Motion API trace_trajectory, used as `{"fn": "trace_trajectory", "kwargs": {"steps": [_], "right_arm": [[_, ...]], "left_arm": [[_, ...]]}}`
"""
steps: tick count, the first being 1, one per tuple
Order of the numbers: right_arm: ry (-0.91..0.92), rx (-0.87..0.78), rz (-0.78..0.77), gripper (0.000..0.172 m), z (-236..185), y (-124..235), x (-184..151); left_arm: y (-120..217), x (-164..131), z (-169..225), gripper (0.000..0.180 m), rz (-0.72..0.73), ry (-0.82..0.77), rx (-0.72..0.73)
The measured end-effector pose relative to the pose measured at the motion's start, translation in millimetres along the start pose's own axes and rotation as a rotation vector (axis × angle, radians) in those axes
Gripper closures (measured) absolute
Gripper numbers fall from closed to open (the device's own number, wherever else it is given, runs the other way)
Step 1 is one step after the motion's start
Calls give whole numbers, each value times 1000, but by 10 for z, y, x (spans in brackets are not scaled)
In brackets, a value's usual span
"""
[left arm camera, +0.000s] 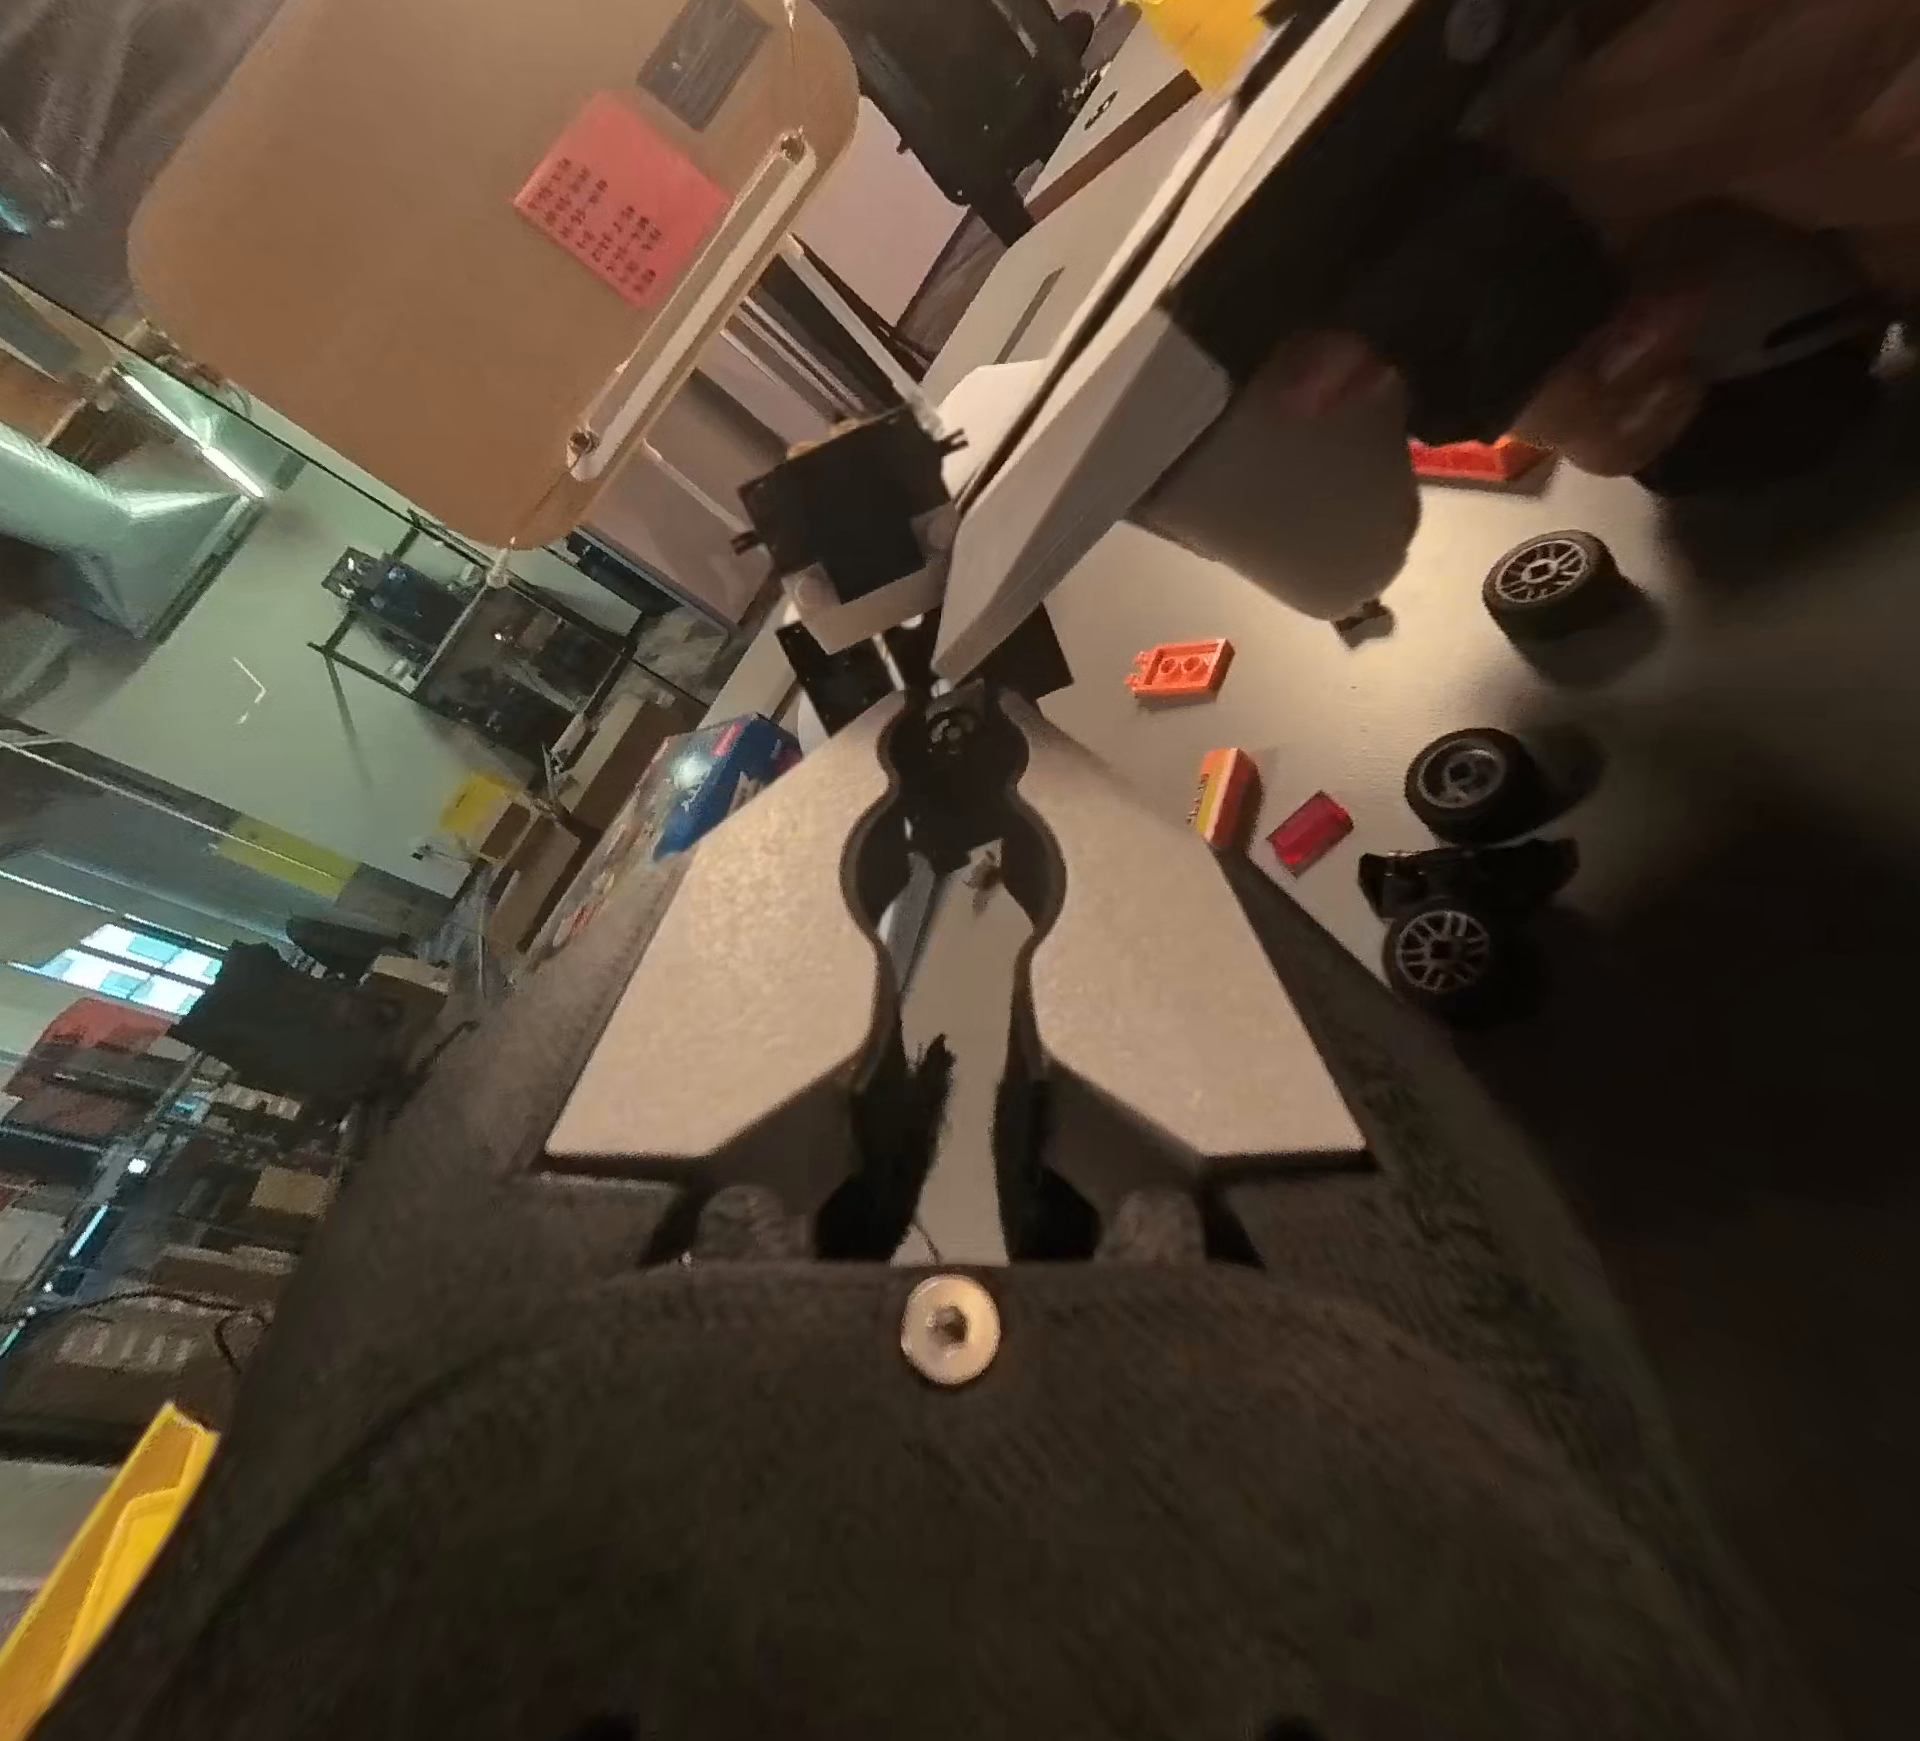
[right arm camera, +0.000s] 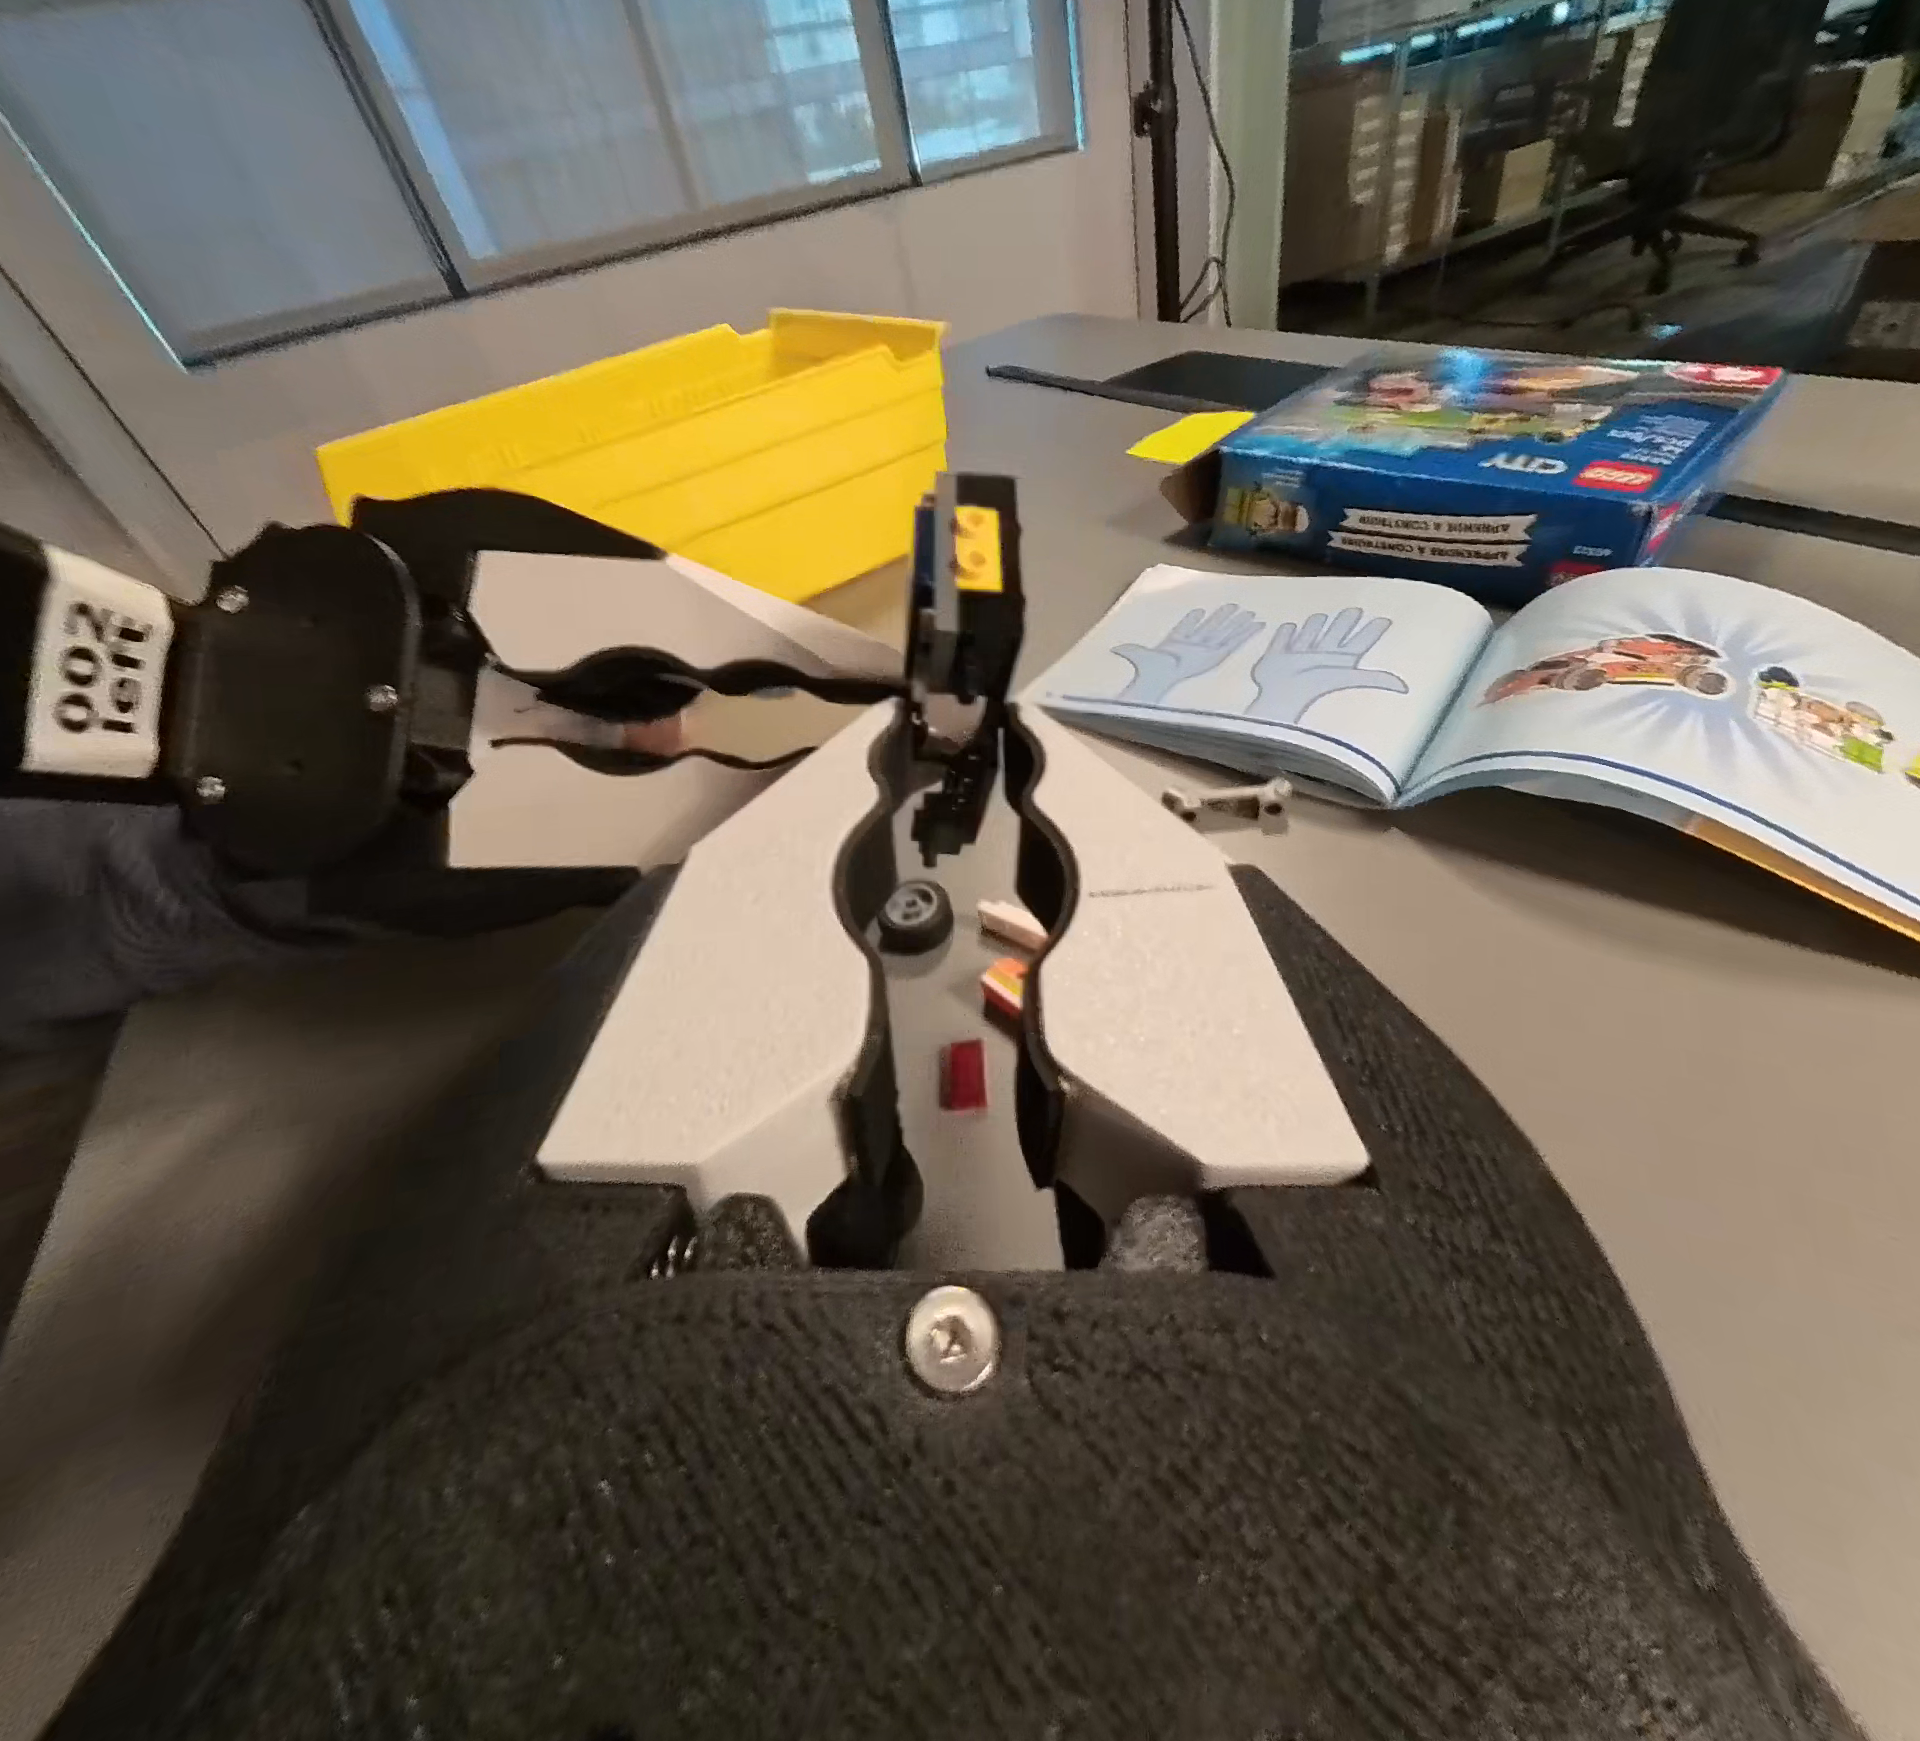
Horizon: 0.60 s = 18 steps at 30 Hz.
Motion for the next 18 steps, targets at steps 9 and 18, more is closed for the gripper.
{"fn": "trace_trajectory", "kwargs": {"steps": [9, 18], "right_arm": [[-84, 16, 2, 163, 45, 14, -17], [-97, -8, -2, 168, 115, 67, -17]], "left_arm": [[9, 23, 14, 180, -9, 29, -39], [-2, -37, 5, 170, 24, 174, -117]]}}
Point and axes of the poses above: each gripper's, where its closed fingertips meet, y back along the fingers, x out of its top, z = x × y across the jaws, the point moved 7 cm from there along y, back along the fingers, and after that the axes turned 11 degrees about y, right-handed, at the moved point
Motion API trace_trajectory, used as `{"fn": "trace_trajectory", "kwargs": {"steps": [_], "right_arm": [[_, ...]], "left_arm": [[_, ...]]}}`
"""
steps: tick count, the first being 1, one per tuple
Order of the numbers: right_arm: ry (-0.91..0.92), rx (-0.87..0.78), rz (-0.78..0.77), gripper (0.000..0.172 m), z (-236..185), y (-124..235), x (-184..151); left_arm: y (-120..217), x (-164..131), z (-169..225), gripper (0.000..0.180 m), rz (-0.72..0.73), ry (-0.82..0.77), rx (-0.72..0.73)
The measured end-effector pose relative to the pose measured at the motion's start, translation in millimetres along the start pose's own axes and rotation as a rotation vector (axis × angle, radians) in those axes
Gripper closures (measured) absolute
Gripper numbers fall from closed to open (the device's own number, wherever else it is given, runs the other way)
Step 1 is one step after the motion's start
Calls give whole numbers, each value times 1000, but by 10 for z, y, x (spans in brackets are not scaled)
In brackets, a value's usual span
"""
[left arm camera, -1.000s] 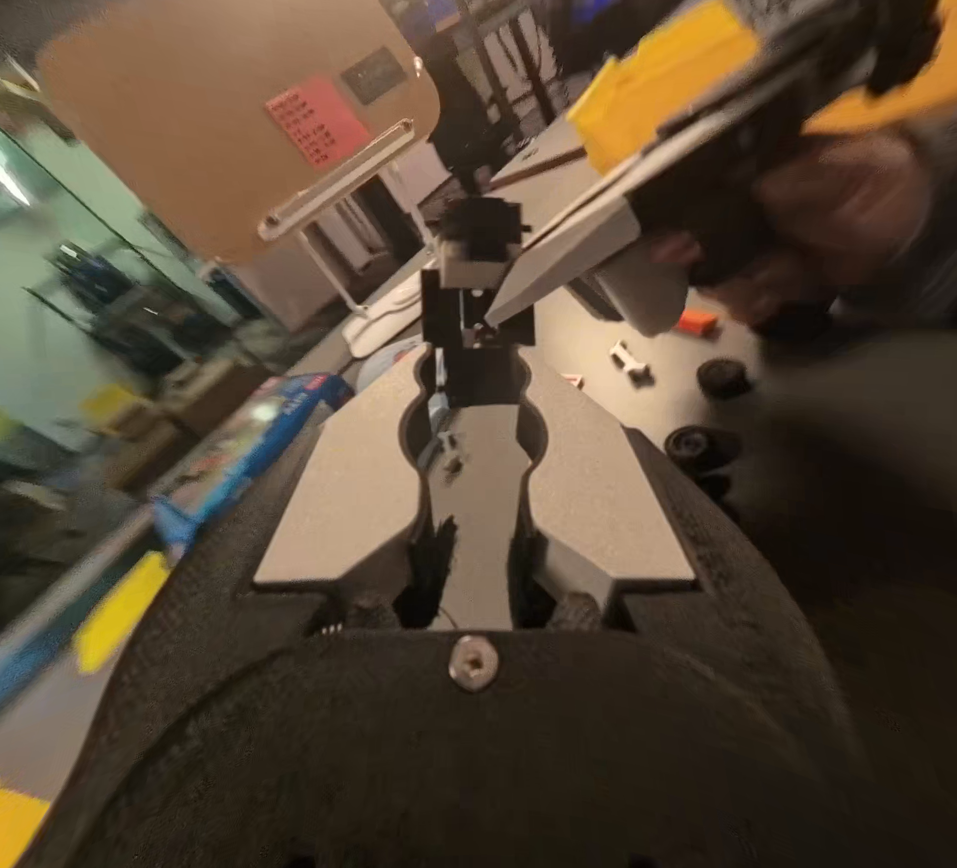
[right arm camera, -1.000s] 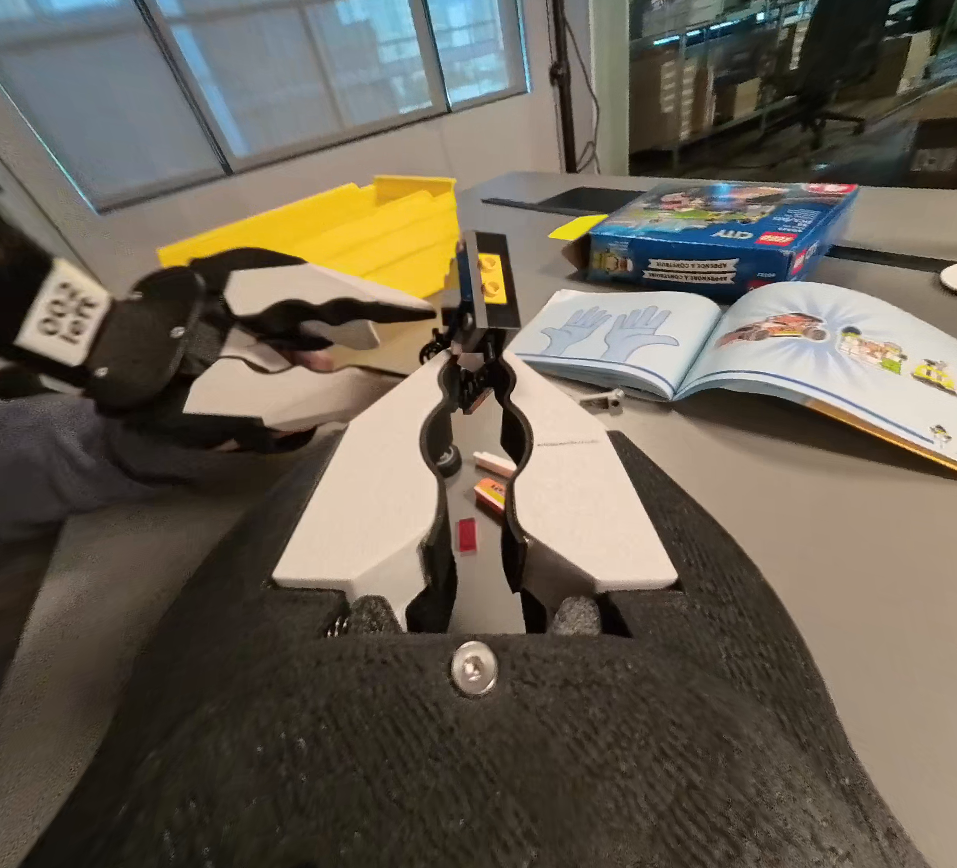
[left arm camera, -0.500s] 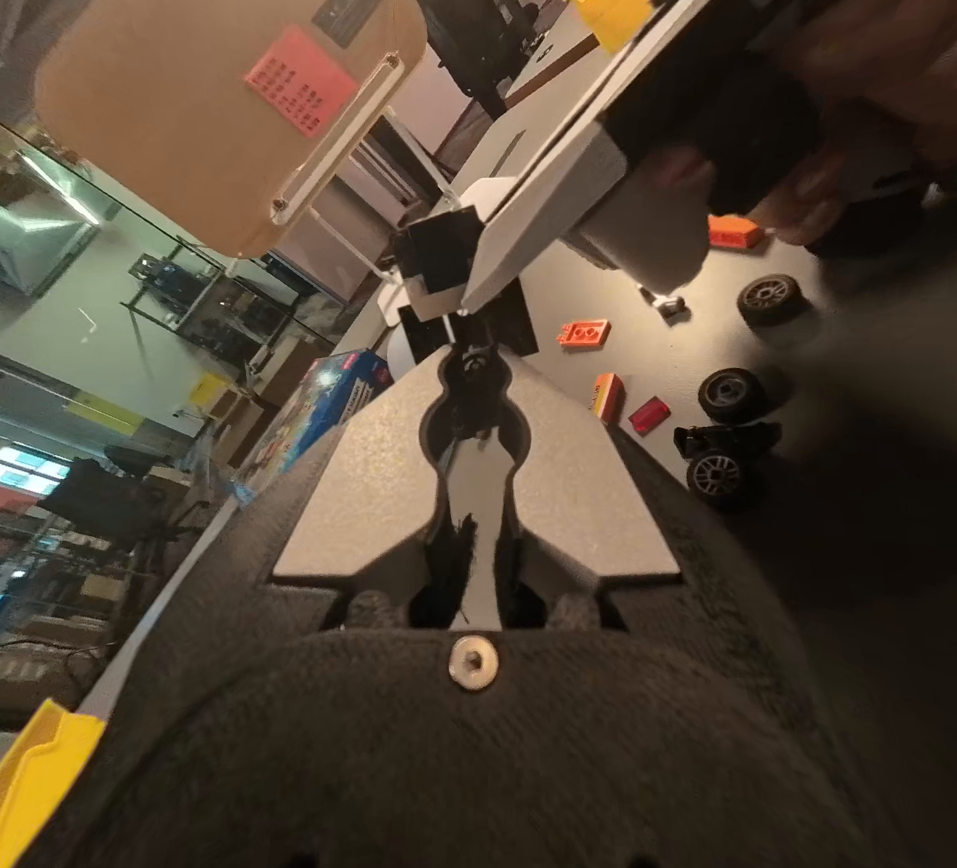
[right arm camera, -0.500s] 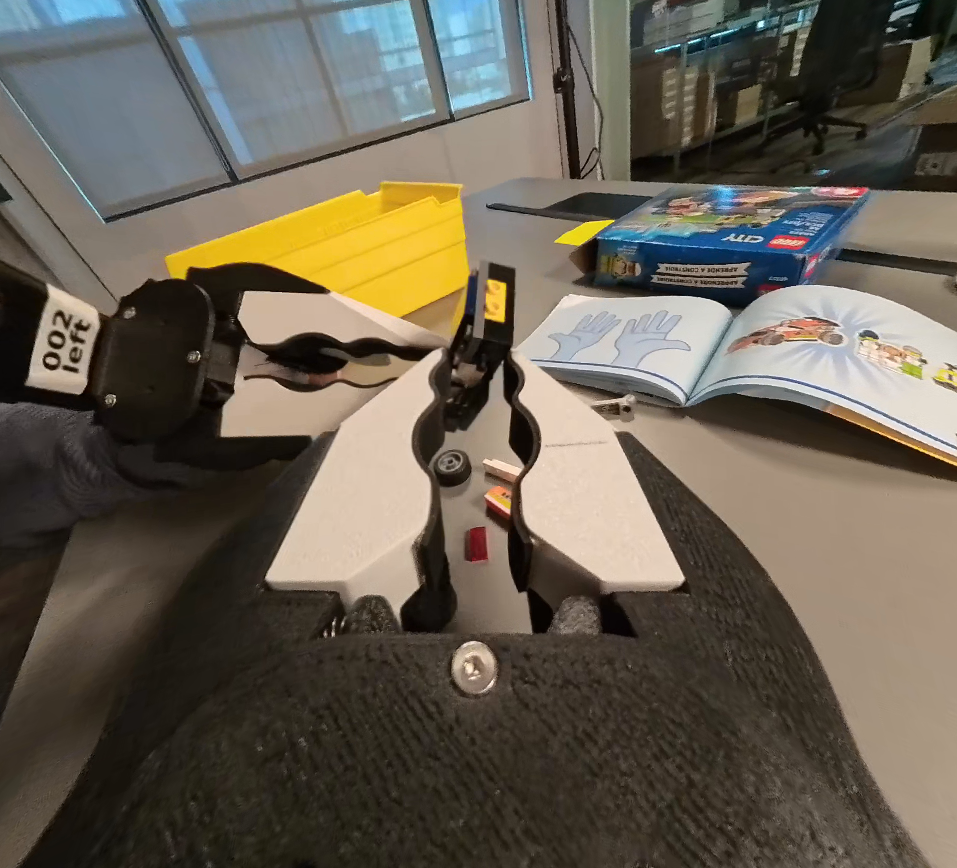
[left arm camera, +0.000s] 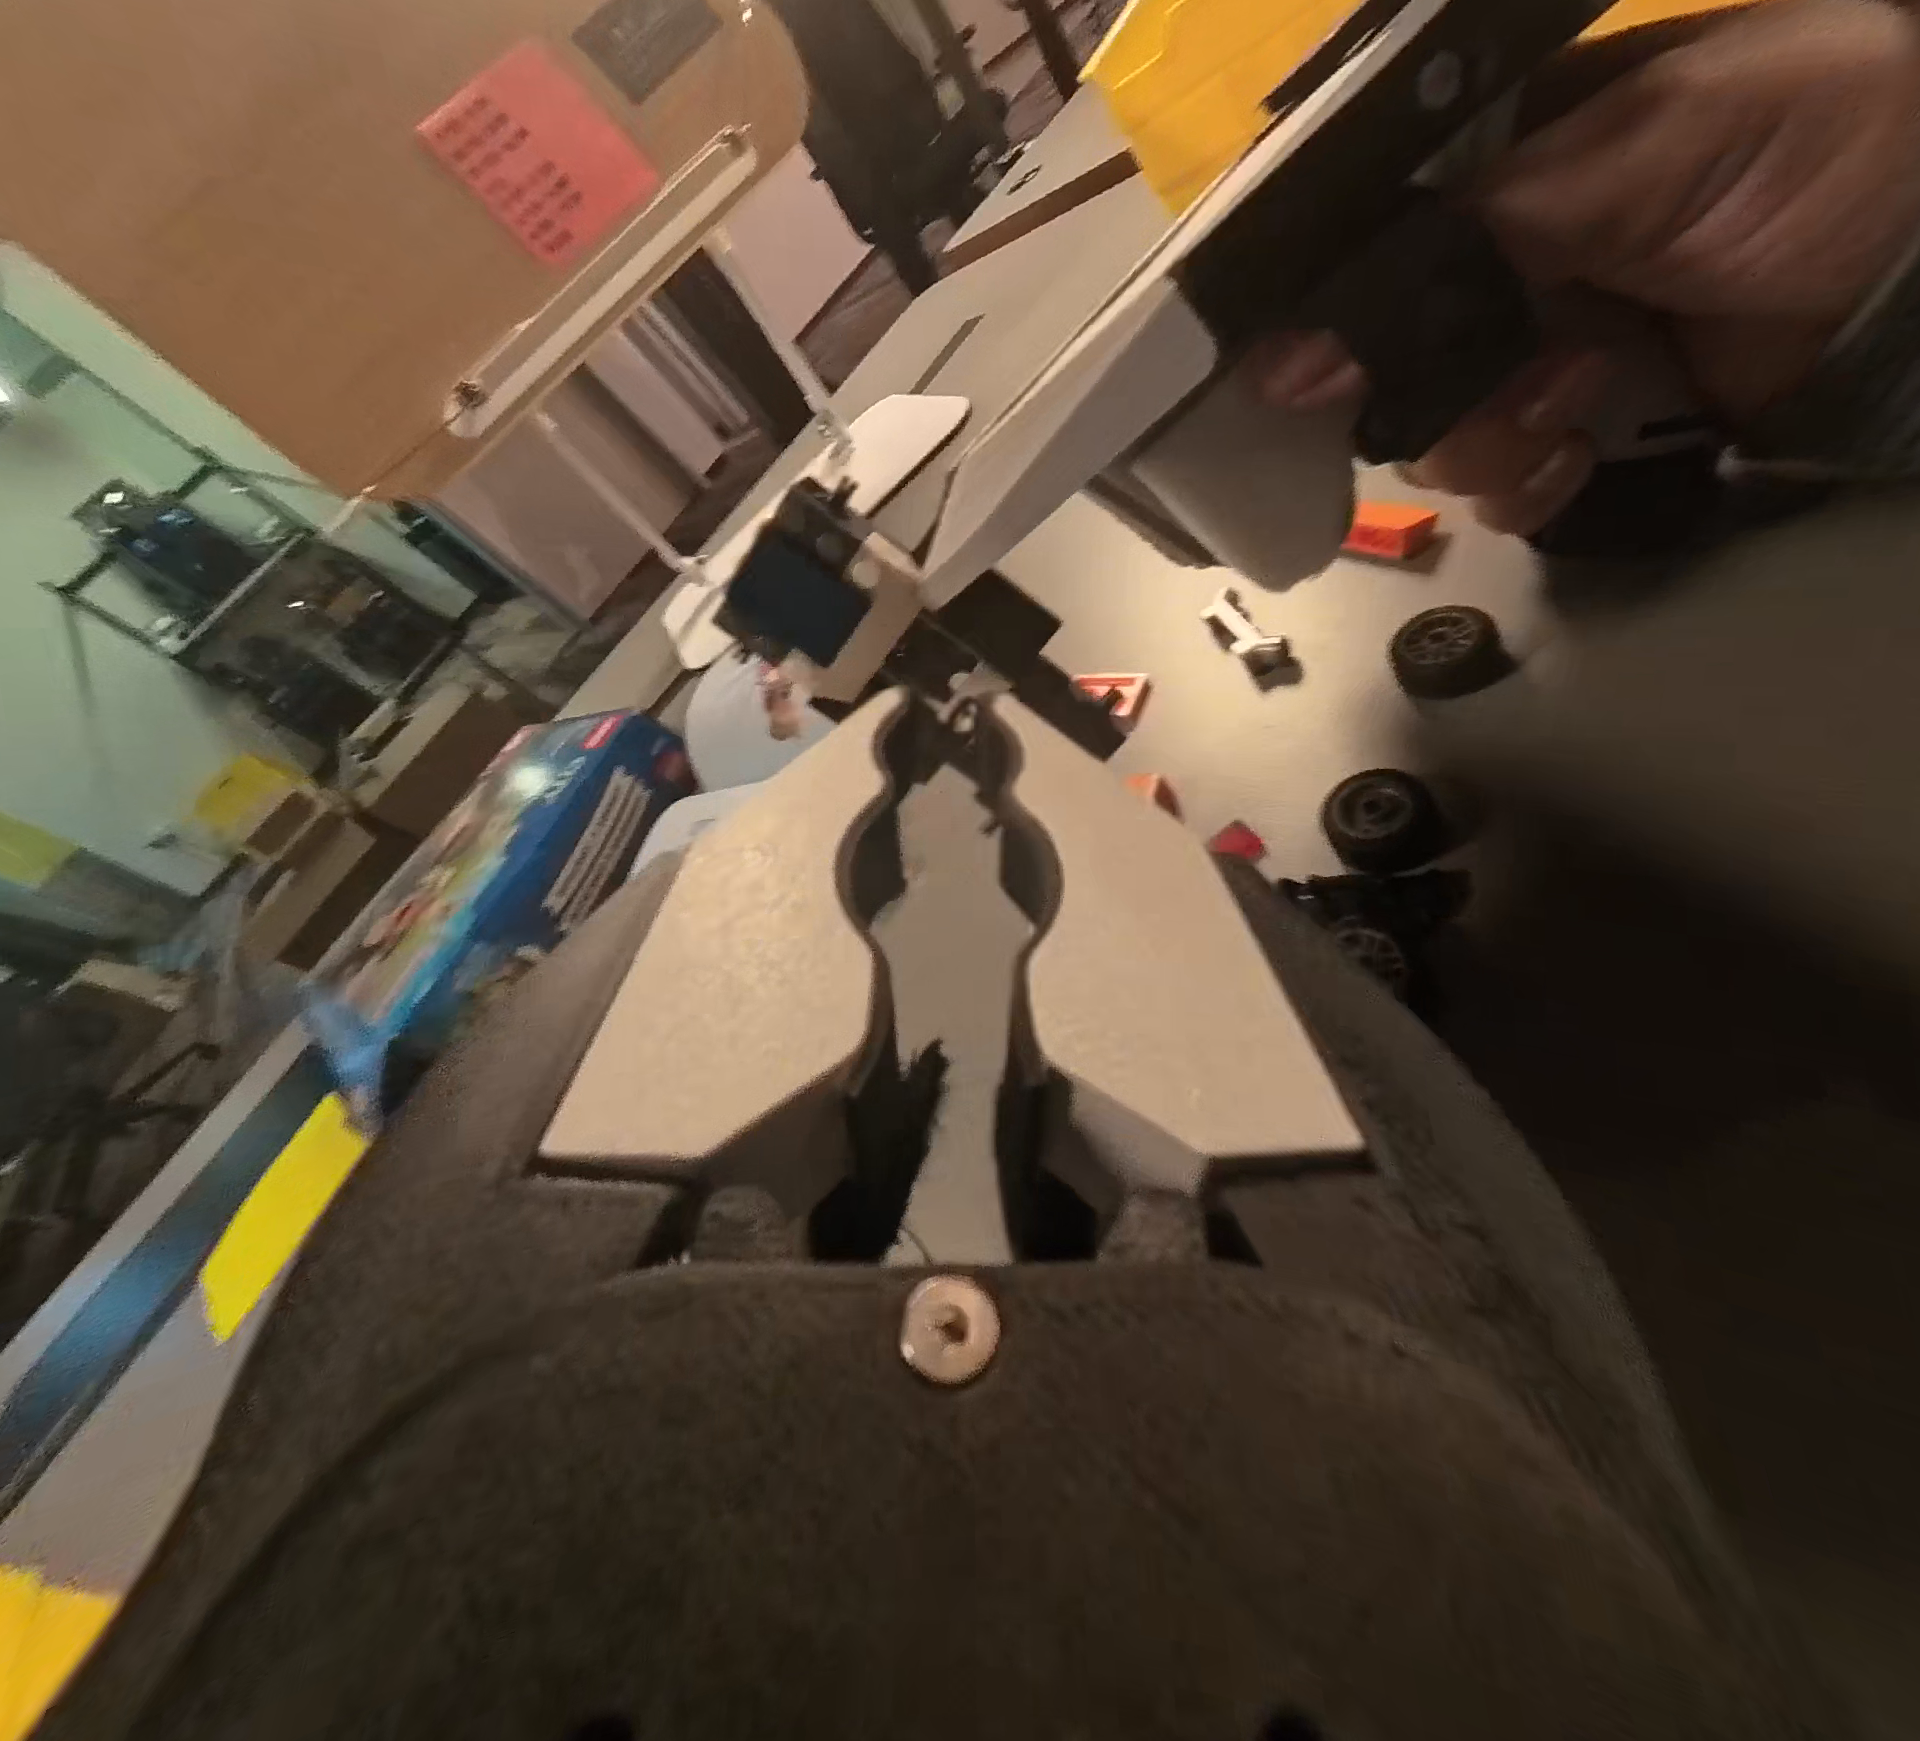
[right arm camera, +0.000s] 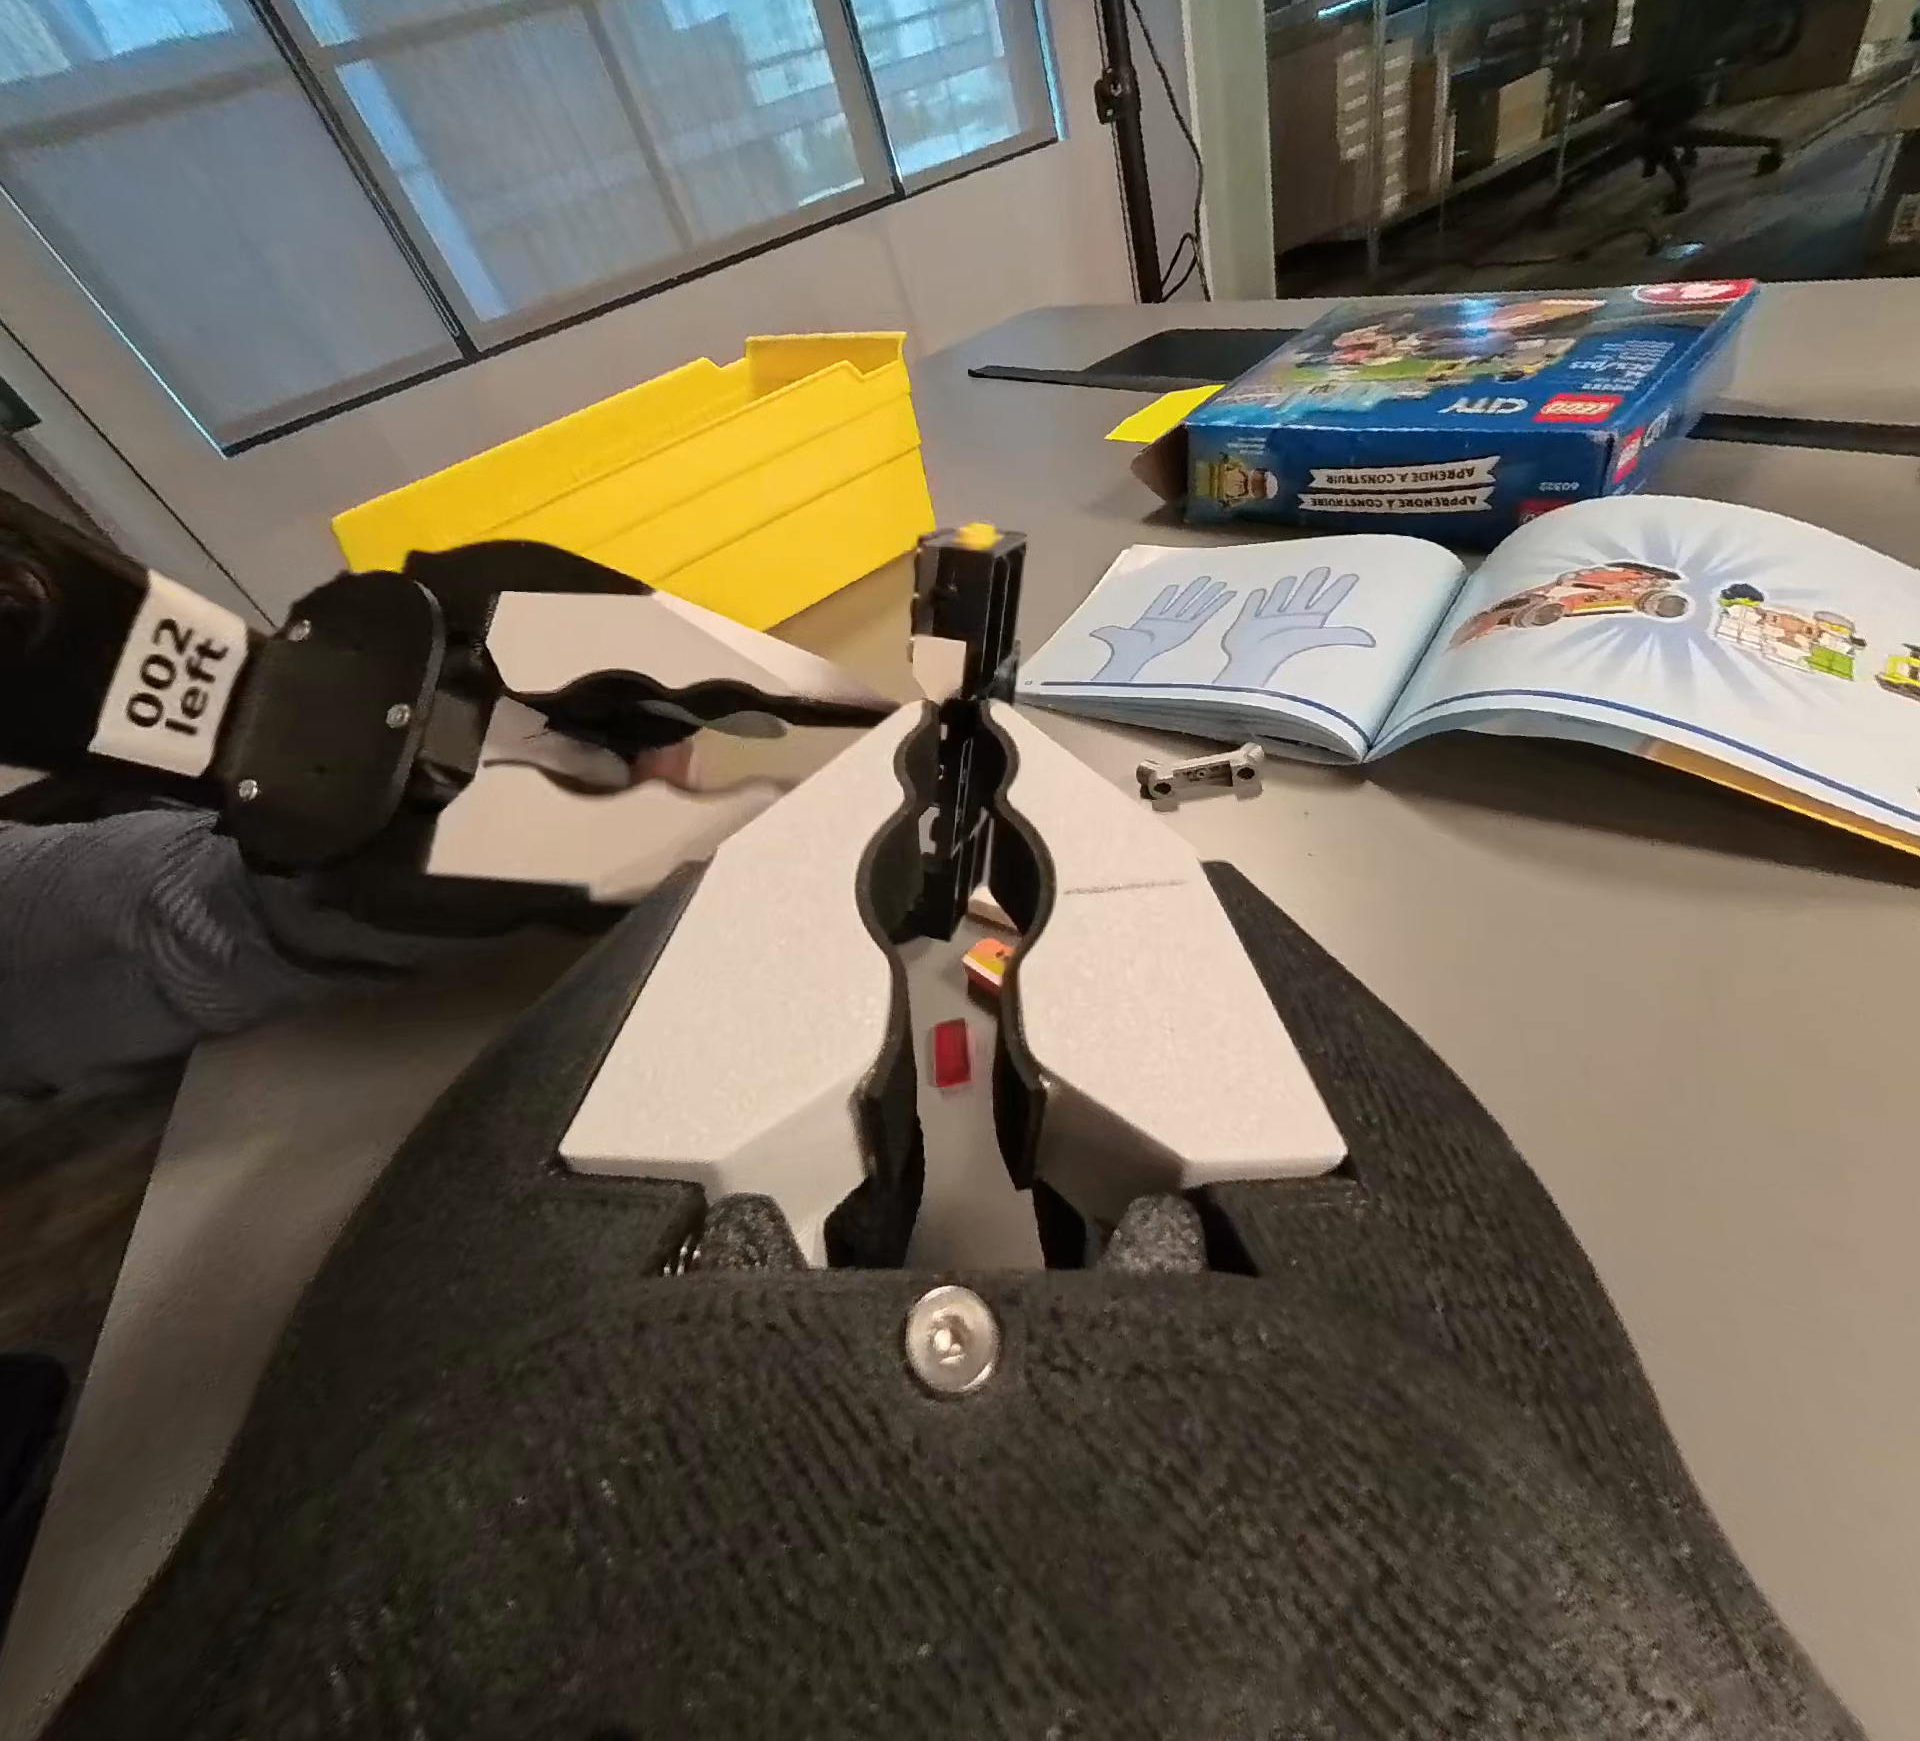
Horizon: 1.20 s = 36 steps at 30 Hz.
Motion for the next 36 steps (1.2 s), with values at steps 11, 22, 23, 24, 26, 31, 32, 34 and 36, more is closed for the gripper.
{"fn": "trace_trajectory", "kwargs": {"steps": [11, 22, 23, 24, 26, 31, 32, 34, 36], "right_arm": [[40, 33, -6, 168, -44, -16, 6], [10, 47, -6, 167, -57, -44, -20], [-4, 43, -10, 156, -52, -54, -29], [-17, 53, -24, 147, -53, -68, -41], [-39, 71, -28, 147, -62, -84, -48], [-66, 49, -30, 146, -12, -65, -53], [-70, 51, -30, 143, 2, -54, -53], [-65, 44, -37, 136, 37, -33, -51], [-46, 49, -56, 130, 35, -31, -58]], "left_arm": [[-25, -44, 26, 173, -55, -53, 2], [-43, -47, 45, 173, -98, -100, -2], [-42, -38, 54, 175, -97, -117, 7], [-42, -35, 58, 176, -102, -144, 21], [-45, -39, 86, 180, -107, -177, 21], [-38, -3, 100, 180, -93, -214, 49], [-28, 14, 72, 180, -81, -187, 59], [-16, 19, -5, 180, -75, -93, 64], [-11, -11, -103, 180, -77, 25, 62]]}}
Point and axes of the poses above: each gripper's, where its closed fingertips meet, y back along the fingers, x out of its top, z = x × y across the jaws, the point moved 7 cm from there along y, back along the fingers, and after that the axes turned 11 degrees about y, right-handed, at the moved point
